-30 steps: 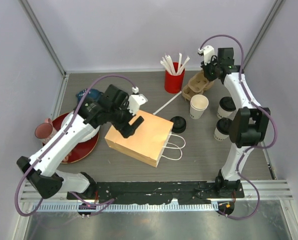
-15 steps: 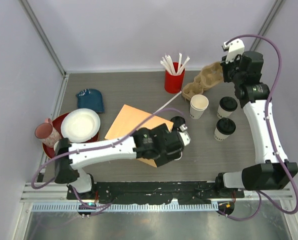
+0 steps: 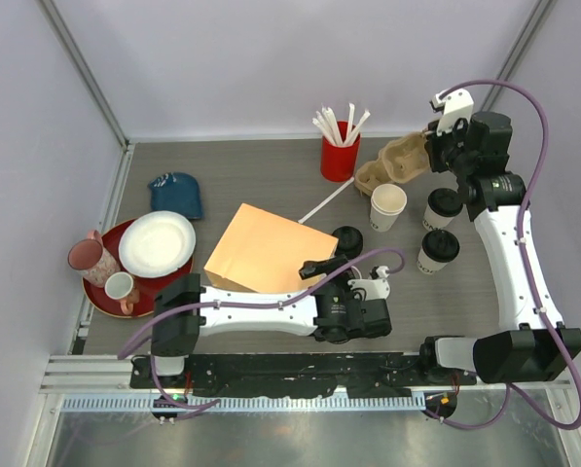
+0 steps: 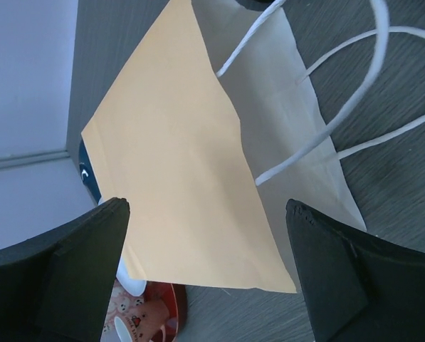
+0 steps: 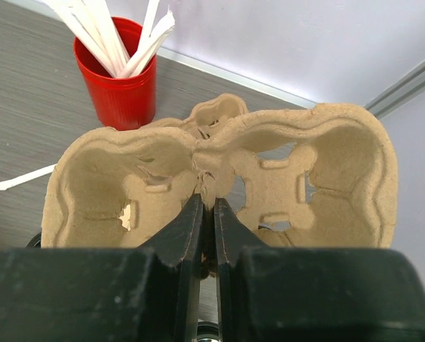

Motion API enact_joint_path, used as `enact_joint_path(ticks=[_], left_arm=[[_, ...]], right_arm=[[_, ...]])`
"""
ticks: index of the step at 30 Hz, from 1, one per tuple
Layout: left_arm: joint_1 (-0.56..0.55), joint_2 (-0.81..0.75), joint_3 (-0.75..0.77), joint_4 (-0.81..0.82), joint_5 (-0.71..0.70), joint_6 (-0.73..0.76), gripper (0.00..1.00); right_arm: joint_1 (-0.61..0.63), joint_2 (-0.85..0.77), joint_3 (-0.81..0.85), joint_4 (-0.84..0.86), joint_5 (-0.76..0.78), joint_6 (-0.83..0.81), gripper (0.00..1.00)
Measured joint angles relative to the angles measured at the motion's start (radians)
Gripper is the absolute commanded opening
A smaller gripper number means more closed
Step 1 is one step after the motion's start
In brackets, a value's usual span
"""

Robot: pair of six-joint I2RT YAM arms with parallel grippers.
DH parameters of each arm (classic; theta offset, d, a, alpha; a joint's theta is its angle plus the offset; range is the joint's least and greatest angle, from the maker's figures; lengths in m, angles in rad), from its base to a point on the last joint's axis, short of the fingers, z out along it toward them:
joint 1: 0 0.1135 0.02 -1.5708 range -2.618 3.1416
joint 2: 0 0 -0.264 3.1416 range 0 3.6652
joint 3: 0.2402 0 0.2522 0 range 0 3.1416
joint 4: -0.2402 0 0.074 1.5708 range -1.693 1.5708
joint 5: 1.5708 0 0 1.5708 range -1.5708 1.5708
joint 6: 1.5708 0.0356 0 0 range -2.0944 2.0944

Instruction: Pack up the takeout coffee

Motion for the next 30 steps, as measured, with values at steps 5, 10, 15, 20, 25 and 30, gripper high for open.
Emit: enact_joint_path(ticks=[5, 10, 15, 20, 25, 30], left_arm=[[0.043, -0.003, -0.048, 0.027, -0.018, -0.017, 0.87], [0.098, -0.004, -0.108, 0.058, -0.018, -0.023, 0.76], [0.111, -0.005, -0.154, 0.080, -0.026, -0.011, 0.43], [0.112, -0.029, -0.198, 0.116, -0.031, 0.034, 0.00], [0.122, -0.081, -0.267, 0.149, -0.048, 0.124, 0.00], [0.138, -0.246, -0.323, 0.275, -0.059, 0.328, 0.00]], right_arm=[[0.001, -0.024, -0.017, -0.001, -0.029, 0.002, 0.01], [0.005, -0.042, -0.024, 0.000, -0.047, 0.005, 0.01], [0.006, -0.051, -0.025, 0.002, -0.054, 0.005, 0.01], [0.006, -0.070, -0.037, 0.003, -0.061, 0.004, 0.01], [0.006, -0.100, -0.044, 0.001, -0.066, 0.004, 0.01], [0.010, -0.134, -0.044, -0.003, -0.089, 0.013, 0.01]])
